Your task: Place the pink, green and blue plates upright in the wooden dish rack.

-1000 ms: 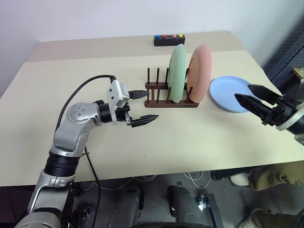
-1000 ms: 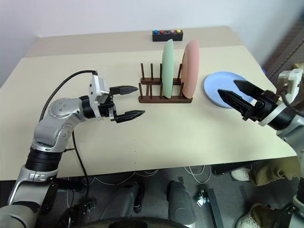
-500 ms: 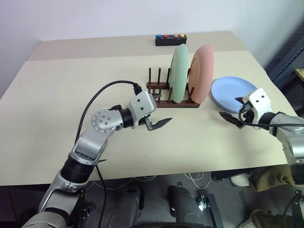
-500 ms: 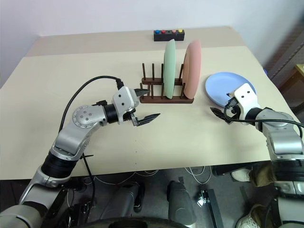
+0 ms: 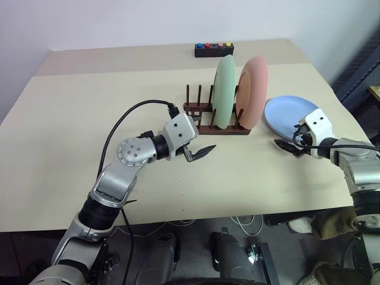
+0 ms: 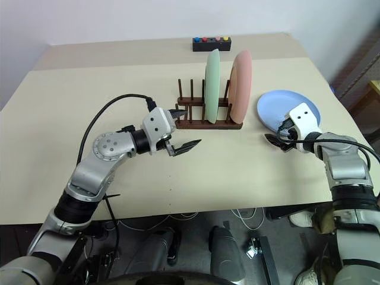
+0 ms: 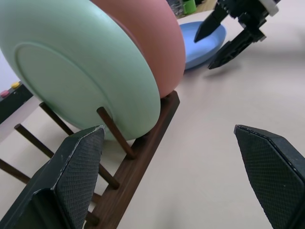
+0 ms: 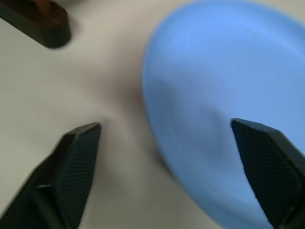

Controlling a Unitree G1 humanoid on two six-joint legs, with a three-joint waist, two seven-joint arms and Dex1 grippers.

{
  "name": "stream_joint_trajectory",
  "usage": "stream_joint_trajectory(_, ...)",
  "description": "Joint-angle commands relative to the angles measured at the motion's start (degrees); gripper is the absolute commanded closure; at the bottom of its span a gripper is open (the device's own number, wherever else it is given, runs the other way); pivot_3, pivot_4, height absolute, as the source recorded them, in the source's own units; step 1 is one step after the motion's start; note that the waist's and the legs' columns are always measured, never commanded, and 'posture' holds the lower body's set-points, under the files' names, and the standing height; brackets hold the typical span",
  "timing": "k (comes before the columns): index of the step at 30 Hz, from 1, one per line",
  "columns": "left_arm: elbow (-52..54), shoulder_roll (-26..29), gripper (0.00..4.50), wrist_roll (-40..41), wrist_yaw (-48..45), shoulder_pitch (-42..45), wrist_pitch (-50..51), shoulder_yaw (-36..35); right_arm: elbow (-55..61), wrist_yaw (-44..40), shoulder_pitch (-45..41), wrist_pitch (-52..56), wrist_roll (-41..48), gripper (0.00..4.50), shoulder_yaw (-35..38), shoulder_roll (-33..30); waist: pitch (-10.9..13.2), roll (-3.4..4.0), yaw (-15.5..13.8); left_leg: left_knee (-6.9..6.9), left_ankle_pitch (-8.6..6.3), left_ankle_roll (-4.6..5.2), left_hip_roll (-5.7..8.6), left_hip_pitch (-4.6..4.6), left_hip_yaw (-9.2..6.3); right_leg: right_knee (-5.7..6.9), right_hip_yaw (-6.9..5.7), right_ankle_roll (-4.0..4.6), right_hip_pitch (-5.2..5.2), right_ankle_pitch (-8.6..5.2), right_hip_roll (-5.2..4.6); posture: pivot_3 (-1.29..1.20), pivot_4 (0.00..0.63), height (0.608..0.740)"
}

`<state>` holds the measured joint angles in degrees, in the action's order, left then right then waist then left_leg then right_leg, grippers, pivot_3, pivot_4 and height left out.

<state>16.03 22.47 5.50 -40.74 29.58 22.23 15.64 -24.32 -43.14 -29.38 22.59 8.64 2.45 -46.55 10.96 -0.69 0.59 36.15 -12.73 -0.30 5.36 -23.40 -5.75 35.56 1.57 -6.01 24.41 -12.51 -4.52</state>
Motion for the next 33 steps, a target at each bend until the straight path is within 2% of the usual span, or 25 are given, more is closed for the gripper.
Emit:
stream_joint_trajectory(1, 1.97, -0.45, 0.00, -0.08, 0.06, 0.94, -0.22, 0.47, -1.92, -0.61, -2.54, 0.71, -1.82, 1.91, -1.06, -0.04, 0.00, 0.00, 0.02, 0.00, 0.00, 0.00, 0.00, 0.00, 0.00, 0.00, 0.00, 0.00, 0.00, 0.00, 0.00, 0.00, 0.150, 0.740)
stream_joint_trajectory(6, 1.88, -0.23, 0.00, -0.06, 0.17, 1.02, -0.23, 0.20, -3.07, -0.95, -3.88, 0.06, -2.70, 4.48, -1.43, 0.10, -0.01, 0.01, 0.02, 0.00, 0.00, 0.00, 0.00, 0.00, 0.00, 0.01, 0.00, 0.00, 0.00, 0.00, 0.01, 0.00, 0.150, 0.740)
stream_joint_trajectory(9, 2.10, -0.17, 0.00, 0.04, 0.27, 0.73, -0.13, 0.05, -3.17, -0.48, -4.68, -0.08, -2.75, 4.48, -0.33, -0.07, -0.02, -0.03, -0.02, 0.00, 0.00, 0.00, 0.00, 0.00, -0.02, -0.01, -0.03, 0.00, -0.02, 0.00, 0.02, 0.00, 0.150, 0.740)
stream_joint_trajectory(13, 1.78, -0.54, 0.00, 0.17, 0.74, 0.92, 0.35, -0.06, -6.10, 4.26, -7.44, -3.11, -2.17, 4.48, 3.06, 1.12, -0.02, -0.02, -0.01, 0.01, 0.00, 0.00, 0.03, 0.00, -0.01, 0.00, -0.02, -0.01, -0.02, 0.01, -0.01, 0.00, 0.150, 0.740)
stream_joint_trajectory(16, 0.92, -1.44, 0.00, 1.70, 0.88, 1.35, 1.19, -1.15, -7.21, 9.56, -12.61, -1.68, 4.42, 4.48, 11.53, 4.49, -0.02, 0.00, 0.20, 0.00, 0.01, -0.01, 0.03, 0.01, -0.02, 0.01, -0.01, -0.01, -0.02, 0.01, 0.00, 0.00, 0.150, 0.740)
stream_joint_trajectory(19, -0.40, -1.98, 0.00, 2.06, 1.48, 2.11, 1.49, -2.29, -6.74, 12.58, -15.93, -1.02, 8.27, 4.48, 16.82, 5.79, -0.01, 0.02, 0.10, -0.01, 0.01, -0.02, 0.02, 0.01, -0.01, 0.10, 0.00, 0.00, 0.03, 0.01, 0.00, 0.00, 0.150, 0.740)
stream_joint_trajectory(21, -2.64, -2.91, 0.00, 2.21, 3.63, 3.22, 0.32, -4.63, -4.57, 15.53, -20.90, 1.72, 17.11, 4.48, 24.70, 8.27, 0.00, 0.03, 0.09, 0.00, 0.01, -0.01, 0.02, 0.01, -0.02, 0.13, 0.00, 0.00, 0.03, 0.01, 0.00, 0.00, 0.150, 0.740)
stream_joint_trajectory(23, -4.74, -3.36, 0.00, 3.87, 4.33, 4.34, 1.29, -7.45, -0.57, 16.23, -24.04, 1.83, 22.40, 4.48, 28.40, 9.93, 0.00, 0.03, 0.13, 0.01, 0.01, -0.01, 0.03, 0.00, -0.02, 0.13, 0.00, 0.00, 0.03, 0.02, 0.00, 0.00, 0.150, 0.740)
stream_joint_trajectory(26, -7.67, -3.73, 0.00, 7.11, 4.54, 5.74, 2.96, -11.42, 7.65, 14.96, -27.13, 3.92, 29.34, 4.48, 29.31, 12.51, 0.00, 0.03, 0.20, -0.02, 0.01, -0.01, 0.02, 0.00, -0.03, 0.20, -0.01, -0.01, 0.07, 0.01, 0.00, 0.00, 0.150, 0.740)
stream_joint_trajectory(29, -7.37, -6.85, 0.00, 13.46, 6.97, 5.91, 8.69, -16.35, 15.56, 13.00, -27.70, 6.81, 33.22, 4.48, 25.91, 14.44, -0.01, 0.03, 0.17, -0.01, 0.00, 0.00, 0.02, 0.00, -0.03, 0.27, 0.00, -0.01, 0.10, 0.01, -0.01, 0.00, 0.150, 0.740)
stream_joint_trajectory(33, -6.47, -6.57, 0.00, 12.65, 8.32, 3.84, 7.97, -16.70, 23.34, 13.59, -28.89, 10.13, 38.49, 4.48, 23.09, 17.63, -0.01, 0.03, 0.26, 0.04, 0.00, 0.00, 0.03, 0.00, -0.06, 0.37, 0.00, -0.01, 0.12, 0.01, -0.02, 0.00, 0.150, 0.740)
